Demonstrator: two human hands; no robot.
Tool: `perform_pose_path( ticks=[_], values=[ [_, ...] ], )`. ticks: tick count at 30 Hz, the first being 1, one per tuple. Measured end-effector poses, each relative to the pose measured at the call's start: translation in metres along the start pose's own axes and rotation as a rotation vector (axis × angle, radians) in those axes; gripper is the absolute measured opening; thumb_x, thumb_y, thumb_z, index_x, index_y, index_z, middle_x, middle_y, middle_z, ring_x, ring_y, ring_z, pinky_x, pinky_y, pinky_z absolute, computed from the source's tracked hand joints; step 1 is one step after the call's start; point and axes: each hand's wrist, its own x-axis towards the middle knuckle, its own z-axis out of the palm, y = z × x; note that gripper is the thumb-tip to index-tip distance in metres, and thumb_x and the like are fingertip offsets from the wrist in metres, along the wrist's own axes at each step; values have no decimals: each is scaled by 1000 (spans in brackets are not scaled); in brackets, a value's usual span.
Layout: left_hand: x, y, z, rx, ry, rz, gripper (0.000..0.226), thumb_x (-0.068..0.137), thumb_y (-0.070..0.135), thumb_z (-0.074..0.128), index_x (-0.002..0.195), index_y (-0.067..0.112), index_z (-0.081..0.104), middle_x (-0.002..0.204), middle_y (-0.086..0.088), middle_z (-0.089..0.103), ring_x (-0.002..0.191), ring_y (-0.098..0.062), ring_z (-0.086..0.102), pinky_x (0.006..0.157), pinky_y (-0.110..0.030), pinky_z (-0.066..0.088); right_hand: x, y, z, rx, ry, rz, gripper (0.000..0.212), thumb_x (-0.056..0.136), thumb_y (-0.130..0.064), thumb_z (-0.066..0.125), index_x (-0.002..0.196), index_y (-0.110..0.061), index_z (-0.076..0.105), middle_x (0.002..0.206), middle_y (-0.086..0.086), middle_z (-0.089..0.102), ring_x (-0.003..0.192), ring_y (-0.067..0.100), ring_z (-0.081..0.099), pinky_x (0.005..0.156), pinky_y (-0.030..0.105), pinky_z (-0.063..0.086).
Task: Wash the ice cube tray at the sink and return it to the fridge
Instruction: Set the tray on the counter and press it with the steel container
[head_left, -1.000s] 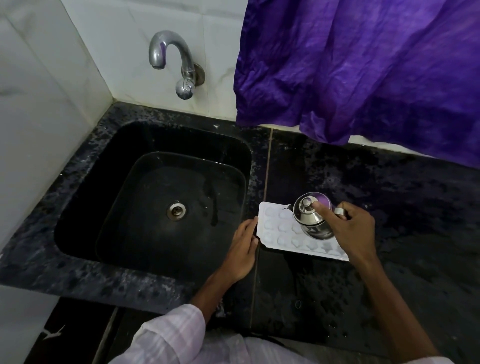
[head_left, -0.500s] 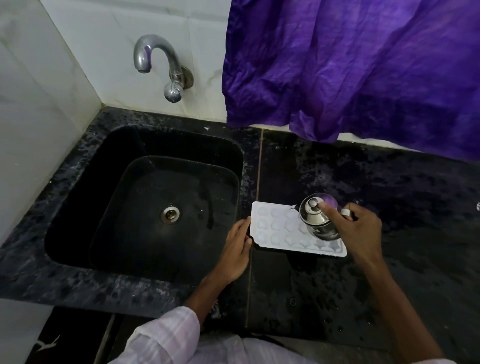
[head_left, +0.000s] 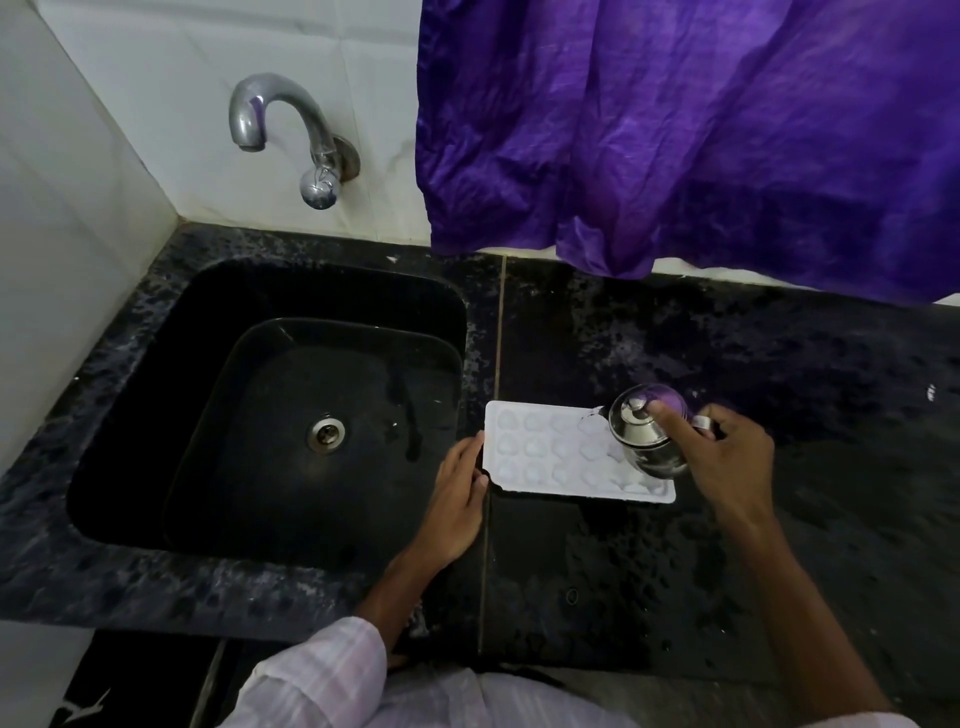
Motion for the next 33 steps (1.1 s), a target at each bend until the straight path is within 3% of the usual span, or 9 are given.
perform_pose_path(
  ticks=[6,13,18,26,29,33],
  values=[
    [0,-1,2,-6,10,1,96,84,83,15,154,20,28,153,-3,32,136,-20,39,116,-41,32,2,5,-11,-40,29,-7,60,77,-40,80,54,-12,33,51,0,33,49,10,29,45,19,30],
    [1,-5,5,10,30,17,86,90,77,20,154,19,30,152,-5,34,136,-23,41,113,-48,35,5,15,-22,-52,51,25,62,76,-46,80,53,-15,32,51,1,33,52,16,32,54,34,37],
    [0,-2,4,9,42,17,93,87,80,18,154,17,31,153,-5,34,137,-21,40,115,-45,33,6,21,-31,-55,72,48,62,75,-48,80,54,-12,35,51,2,36,51,19,39,54,38,46],
    [2,-8,6,27,40,13,82,92,73,23,153,19,32,152,-3,35,136,-23,41,113,-49,35,5,24,-44,-78,114,43,61,78,-43,80,55,-13,33,51,1,32,49,8,27,46,23,29],
    [1,-6,6,34,44,13,69,96,58,29,153,19,32,152,-5,35,135,-23,42,113,-50,35,6,30,-48,-90,124,58,63,77,-46,79,56,-10,33,53,3,33,53,14,30,50,29,31],
    [1,-5,7,28,55,14,77,94,68,27,153,18,32,152,-4,35,138,-19,38,115,-46,34,6,35,-53,-85,130,78,69,77,-50,79,61,2,36,54,6,35,54,16,32,53,30,34]
  ],
)
